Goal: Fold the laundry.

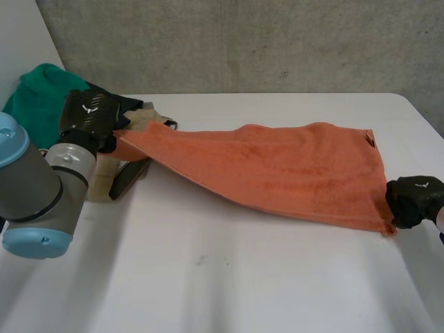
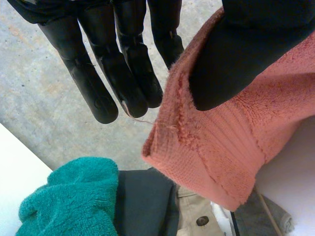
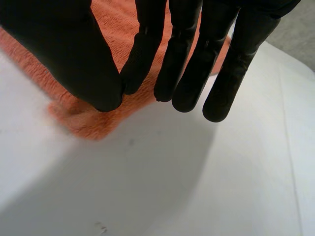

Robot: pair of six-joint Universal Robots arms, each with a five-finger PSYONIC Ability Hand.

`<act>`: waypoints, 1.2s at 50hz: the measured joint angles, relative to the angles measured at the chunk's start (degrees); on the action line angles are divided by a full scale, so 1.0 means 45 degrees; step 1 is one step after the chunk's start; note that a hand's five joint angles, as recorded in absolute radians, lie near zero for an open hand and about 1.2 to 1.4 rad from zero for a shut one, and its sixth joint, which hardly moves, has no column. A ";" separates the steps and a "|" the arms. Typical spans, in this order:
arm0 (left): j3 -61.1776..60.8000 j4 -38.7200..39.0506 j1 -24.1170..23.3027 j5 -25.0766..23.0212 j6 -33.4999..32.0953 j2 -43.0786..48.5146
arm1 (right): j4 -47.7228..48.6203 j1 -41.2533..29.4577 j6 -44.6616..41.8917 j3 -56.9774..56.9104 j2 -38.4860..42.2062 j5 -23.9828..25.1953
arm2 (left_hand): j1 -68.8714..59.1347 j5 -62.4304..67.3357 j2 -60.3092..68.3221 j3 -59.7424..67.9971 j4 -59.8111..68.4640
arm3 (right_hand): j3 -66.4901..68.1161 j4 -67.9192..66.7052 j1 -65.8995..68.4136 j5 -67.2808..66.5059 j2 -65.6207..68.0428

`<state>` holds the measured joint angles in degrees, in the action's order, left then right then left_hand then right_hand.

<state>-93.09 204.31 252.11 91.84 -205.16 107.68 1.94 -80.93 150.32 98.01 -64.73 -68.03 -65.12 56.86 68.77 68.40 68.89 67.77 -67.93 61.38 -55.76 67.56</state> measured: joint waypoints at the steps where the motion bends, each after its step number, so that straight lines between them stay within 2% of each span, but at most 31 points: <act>1: -0.0023 -0.0139 -0.0001 0.0000 -0.0002 -0.0112 | -0.0075 0.0016 -0.0015 -0.0034 -0.0119 0.0000 | 0.0000 0.0000 0.0000 0.0000 0.0000 | 0.0000 0.0001 0.0000 0.0000 0.0000; 5: -0.0154 -0.0763 -0.0012 -0.0013 -0.0026 -0.0592 | -0.0679 0.0052 -0.0204 -0.0190 -0.0813 0.0007 | 0.0000 0.0000 0.0000 0.0000 0.0000 | 0.0000 0.0000 0.0000 0.0000 0.0000; 7: -0.0333 -0.1569 -0.0036 -0.0054 -0.0087 -0.1177 | -0.1824 0.0071 -0.0759 -0.0455 -0.1602 0.0037 | 0.0000 0.0000 0.0001 0.0000 -0.0001 | 0.0000 0.0000 0.0000 -0.0001 0.0000; 10: -0.0739 -0.3264 -0.0072 -0.0196 -0.0293 -0.2292 | -0.4237 0.0291 -0.2445 -0.0898 -0.2681 0.0063 | 0.0000 0.0000 0.0001 0.0000 -0.0001 | 0.0000 -0.0001 0.0000 -0.0001 0.0000; 15: -0.1252 -0.5046 -0.0049 -0.0505 -0.0646 -0.3425 | -0.6428 0.0800 -0.4585 -0.1149 -0.3457 0.0128 | 0.0000 0.0000 0.0001 0.0000 -0.0001 | -0.0416 0.0304 -0.0290 0.0211 -0.0402; 16: -0.1424 -0.5449 -0.0034 -0.0673 -0.0777 -0.3725 | -0.6829 0.0970 -0.5107 -0.1154 -0.3612 0.0170 | 0.0000 0.0000 0.0000 0.0000 0.0000 | -0.4062 0.4079 -0.3673 0.3500 -0.4287; 17: -0.1477 -0.5535 -0.0032 -0.0739 -0.0820 -0.3806 | -0.6905 0.1017 -0.5243 -0.1138 -0.3648 0.0190 | 0.0000 0.0000 0.0000 0.0001 -0.0001 | -0.5205 0.5234 -0.4678 0.4607 -0.5408; 18: -0.1553 -0.5600 -0.0029 -0.0856 -0.0891 -0.3909 | -0.6857 0.1050 -0.5323 -0.1067 -0.3683 0.0237 | 0.0000 0.0000 0.0001 0.0001 0.0000 | -0.6719 0.6759 -0.5982 0.6148 -0.6718; 21: -0.1535 -0.5254 -0.0027 -0.1036 -0.0982 -0.3835 | -0.5947 0.0816 -0.4772 -0.0720 -0.3582 0.0442 | 0.0000 0.0000 0.0001 0.0001 0.0000 | -0.8386 0.8358 -0.7346 0.7805 -0.8318; 24: -0.1298 -0.4594 -0.0035 -0.1091 -0.1007 -0.3492 | -0.5212 0.0619 -0.4291 -0.0477 -0.3468 0.0603 | 0.0000 0.0000 0.0001 0.0002 0.0000 | -0.8548 0.8538 -0.7462 0.8016 -0.8477; 26: -0.0911 -0.3924 -0.0055 -0.1081 -0.0996 -0.3038 | -0.3248 0.0204 -0.3192 0.0264 -0.3063 0.1107 | 0.0000 0.0000 0.0001 0.0001 -0.0001 | -0.8704 0.8729 -0.7560 0.8247 -0.8575; 28: -0.0527 -0.3468 -0.0079 -0.1060 -0.0981 -0.2638 | -0.2158 0.0017 -0.2715 0.0722 -0.2703 0.1449 | 0.0000 0.0000 0.0001 0.0001 -0.0001 | -0.8791 0.8813 -0.7661 0.8324 -0.8662; 33: 0.0487 -0.2858 -0.0109 -0.0987 -0.0946 -0.1669 | -0.0646 -0.0205 -0.2290 0.1383 -0.1637 0.1885 | 0.0000 0.0000 0.0002 0.0001 -0.0001 | -0.8816 0.8846 -0.7706 0.8399 -0.8713; 40: 0.1798 -0.2812 -0.0114 -0.0594 -0.0969 -0.0438 | -0.0040 -0.0218 -0.2385 0.1216 -0.0424 0.1841 | 0.0000 0.0000 0.0002 0.0001 -0.0001 | -0.8815 0.8847 -0.7706 0.8399 -0.8713; 49: 0.3237 -0.2863 -0.0056 -0.0173 -0.0991 0.0914 | 0.0256 -0.0218 -0.2447 0.0704 0.0311 0.1731 | 0.0000 0.0000 0.0000 0.0001 -0.0001 | -0.8765 0.8809 -0.7668 0.8325 -0.8668; 55: 0.3772 -0.2863 -0.0030 -0.0068 -0.0992 0.1300 | 0.0444 -0.0237 -0.2440 0.0435 0.0588 0.1696 | 0.0000 0.0000 0.0000 0.0001 0.0000 | -0.7761 0.7854 -0.6848 0.7547 -0.7721; 60: 0.3958 -0.2858 -0.0053 -0.0005 -0.0989 0.1393 | 0.0610 -0.0316 -0.2396 0.0164 0.0805 0.1523 | 0.0000 0.0000 0.0001 0.0001 -0.0001 | -0.5004 0.5050 -0.4501 0.5100 -0.4920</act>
<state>-75.28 191.45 251.87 91.82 -209.61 113.94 4.68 -82.35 139.54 98.75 -61.11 -61.17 -65.12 56.86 68.78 68.40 68.89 45.25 -45.21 41.12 -32.81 45.42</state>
